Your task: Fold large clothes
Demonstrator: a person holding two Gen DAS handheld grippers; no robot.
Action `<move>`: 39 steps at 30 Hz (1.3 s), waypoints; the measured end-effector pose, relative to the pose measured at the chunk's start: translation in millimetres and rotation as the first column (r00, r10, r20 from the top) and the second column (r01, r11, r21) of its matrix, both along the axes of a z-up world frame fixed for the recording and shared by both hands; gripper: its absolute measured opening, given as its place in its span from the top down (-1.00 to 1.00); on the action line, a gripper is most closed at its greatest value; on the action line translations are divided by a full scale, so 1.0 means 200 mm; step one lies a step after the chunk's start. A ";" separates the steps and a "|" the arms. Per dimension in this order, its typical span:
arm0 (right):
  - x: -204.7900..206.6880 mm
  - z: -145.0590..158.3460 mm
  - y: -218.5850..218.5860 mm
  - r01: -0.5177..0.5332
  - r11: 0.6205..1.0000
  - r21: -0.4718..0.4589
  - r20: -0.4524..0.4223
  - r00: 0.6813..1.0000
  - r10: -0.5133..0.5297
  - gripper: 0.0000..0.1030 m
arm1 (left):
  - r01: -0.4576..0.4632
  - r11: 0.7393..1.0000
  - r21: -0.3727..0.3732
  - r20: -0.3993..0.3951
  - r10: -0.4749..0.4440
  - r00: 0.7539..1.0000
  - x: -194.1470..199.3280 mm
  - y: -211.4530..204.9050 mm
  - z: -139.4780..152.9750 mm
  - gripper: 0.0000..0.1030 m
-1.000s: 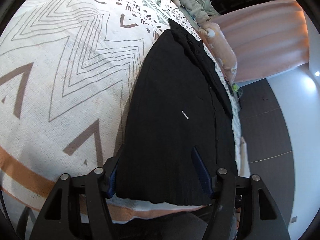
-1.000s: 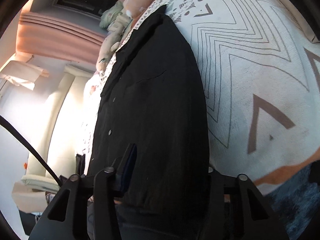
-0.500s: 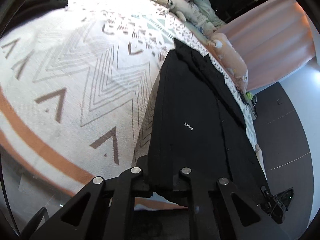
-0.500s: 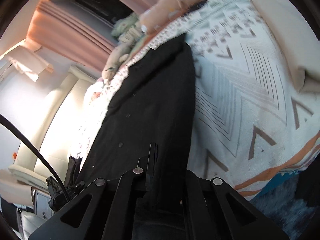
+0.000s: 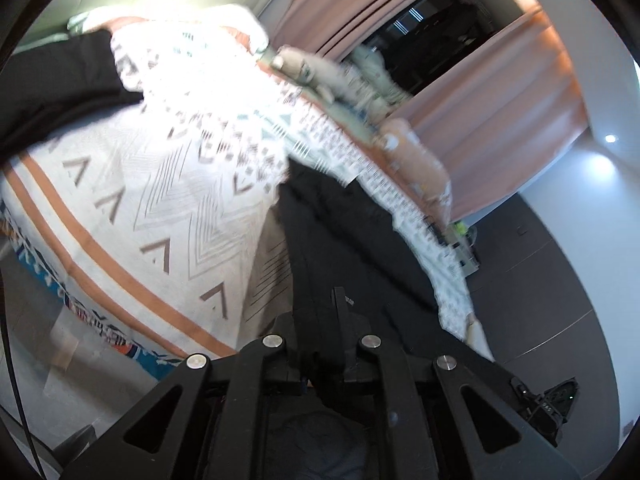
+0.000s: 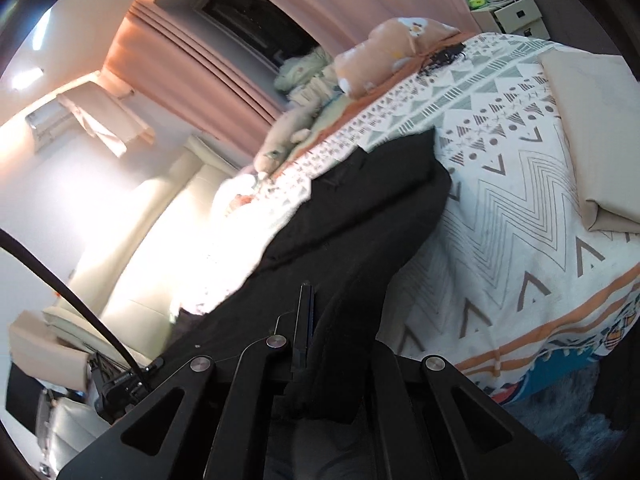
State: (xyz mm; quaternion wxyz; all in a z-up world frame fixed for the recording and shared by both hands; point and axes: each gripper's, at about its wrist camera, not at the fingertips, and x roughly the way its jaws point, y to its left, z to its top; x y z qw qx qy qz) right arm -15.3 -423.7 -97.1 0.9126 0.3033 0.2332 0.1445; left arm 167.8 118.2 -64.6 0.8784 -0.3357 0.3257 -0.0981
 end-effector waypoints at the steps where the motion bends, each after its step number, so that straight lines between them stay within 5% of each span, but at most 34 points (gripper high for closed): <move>1: -0.05 0.04 0.00 0.006 1.000 -0.011 0.016 1.000 -0.006 1.00 | 0.002 1.000 -0.007 0.021 -0.001 1.000 -0.02 0.00 0.04 0.79; 10: -0.38 0.26 0.01 -0.015 1.000 -0.017 0.150 0.989 0.018 1.00 | -0.008 1.000 -0.030 0.188 0.014 0.982 -0.29 0.04 0.36 0.79; 19: -0.51 0.33 0.01 -0.033 0.999 -0.021 0.214 0.976 0.037 1.00 | -0.030 0.999 -0.025 0.248 0.035 0.968 -0.38 0.06 0.48 0.79; 39: 0.33 0.52 0.06 0.035 0.999 -0.025 0.185 0.982 -0.029 1.00 | -0.073 0.996 0.051 0.185 0.063 0.981 0.51 -0.01 0.57 0.79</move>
